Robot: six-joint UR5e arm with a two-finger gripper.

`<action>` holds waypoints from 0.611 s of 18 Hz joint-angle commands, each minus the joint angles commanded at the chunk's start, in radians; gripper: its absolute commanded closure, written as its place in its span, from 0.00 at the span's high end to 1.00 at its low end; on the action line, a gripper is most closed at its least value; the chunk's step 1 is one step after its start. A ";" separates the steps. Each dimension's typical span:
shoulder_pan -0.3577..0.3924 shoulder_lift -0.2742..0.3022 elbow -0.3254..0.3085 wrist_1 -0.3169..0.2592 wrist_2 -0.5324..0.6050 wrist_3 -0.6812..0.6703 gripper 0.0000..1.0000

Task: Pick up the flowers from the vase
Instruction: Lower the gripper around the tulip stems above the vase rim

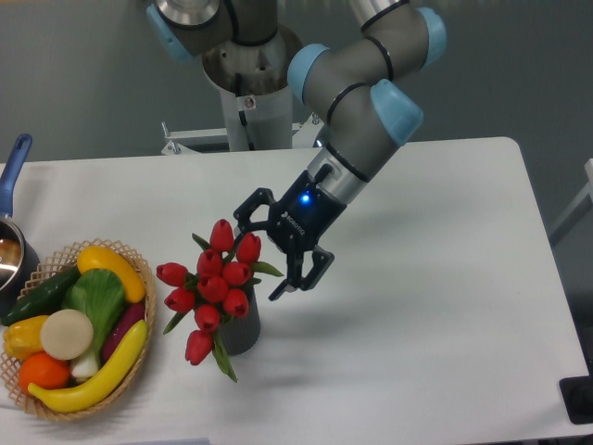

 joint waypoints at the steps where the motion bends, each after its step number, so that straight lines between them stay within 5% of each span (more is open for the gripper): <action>1: -0.008 -0.005 0.002 0.002 0.000 0.000 1.00; 11: -0.043 -0.043 0.002 0.077 0.017 -0.028 1.00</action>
